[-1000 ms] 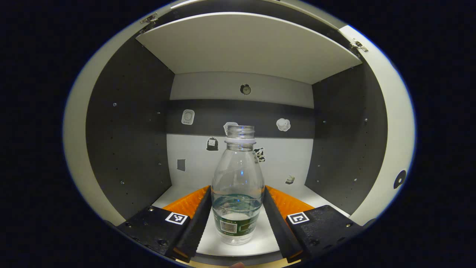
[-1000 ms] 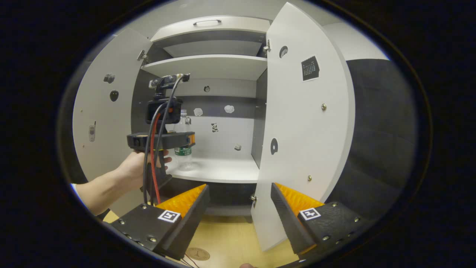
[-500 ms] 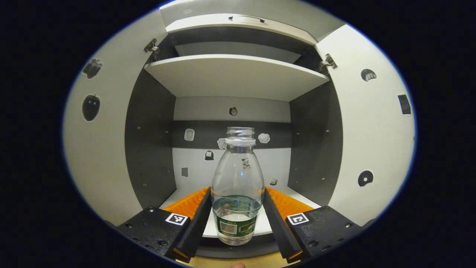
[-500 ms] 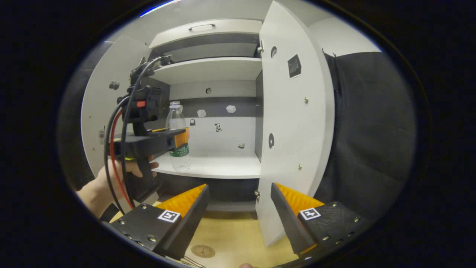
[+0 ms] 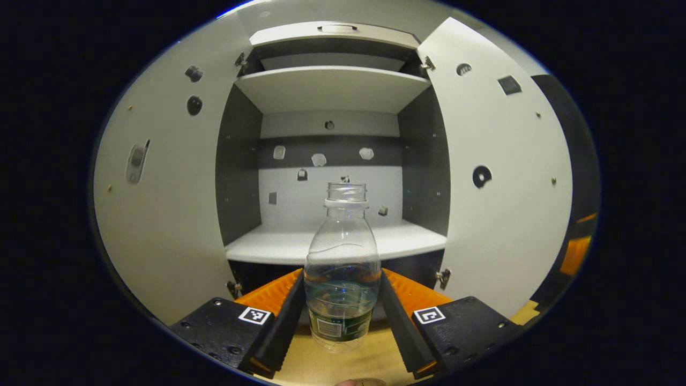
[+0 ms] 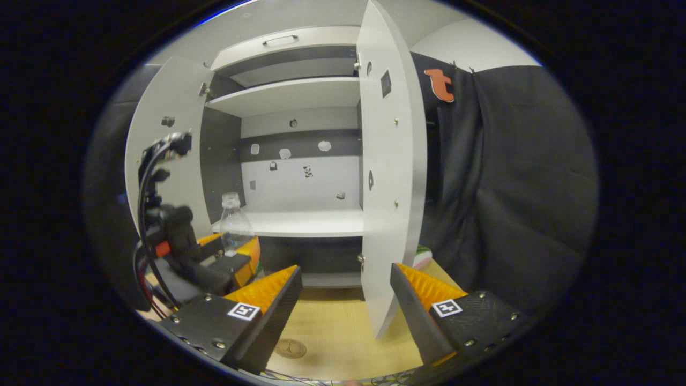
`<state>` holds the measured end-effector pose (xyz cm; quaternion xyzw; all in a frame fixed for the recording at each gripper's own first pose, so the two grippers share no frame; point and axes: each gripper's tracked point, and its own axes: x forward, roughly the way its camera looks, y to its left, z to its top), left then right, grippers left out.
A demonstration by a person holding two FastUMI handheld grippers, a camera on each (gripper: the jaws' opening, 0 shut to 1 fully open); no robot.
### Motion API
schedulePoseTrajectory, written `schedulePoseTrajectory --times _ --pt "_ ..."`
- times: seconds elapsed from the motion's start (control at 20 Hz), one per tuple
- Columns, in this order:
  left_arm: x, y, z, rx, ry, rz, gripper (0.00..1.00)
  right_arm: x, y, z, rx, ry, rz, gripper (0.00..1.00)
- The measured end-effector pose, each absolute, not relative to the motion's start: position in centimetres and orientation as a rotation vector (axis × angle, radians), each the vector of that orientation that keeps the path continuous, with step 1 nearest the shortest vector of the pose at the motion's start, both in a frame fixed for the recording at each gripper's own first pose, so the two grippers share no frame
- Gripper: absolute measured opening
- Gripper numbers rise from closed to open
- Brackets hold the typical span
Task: Grasp the bottle in the cabinet with the left hand and place it on the coaster, then close the right door with the right hand and the left door with the left hand.
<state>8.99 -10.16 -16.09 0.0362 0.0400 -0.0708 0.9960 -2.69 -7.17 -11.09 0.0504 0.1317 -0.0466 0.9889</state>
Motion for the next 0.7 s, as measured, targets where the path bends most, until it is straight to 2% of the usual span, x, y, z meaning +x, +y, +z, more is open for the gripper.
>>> schedulePoseTrajectory --times 0.45,0.7 --pt "4.7 -11.2 -31.0 0.039 0.247 -0.157 0.83 -5.3 -8.5 -17.2 0.113 0.393 -0.091 1.0" --pt "3.3 -11.8 -35.7 0.047 0.295 -0.181 0.83 -6.2 -8.8 -20.1 0.107 0.461 -0.089 1.0"
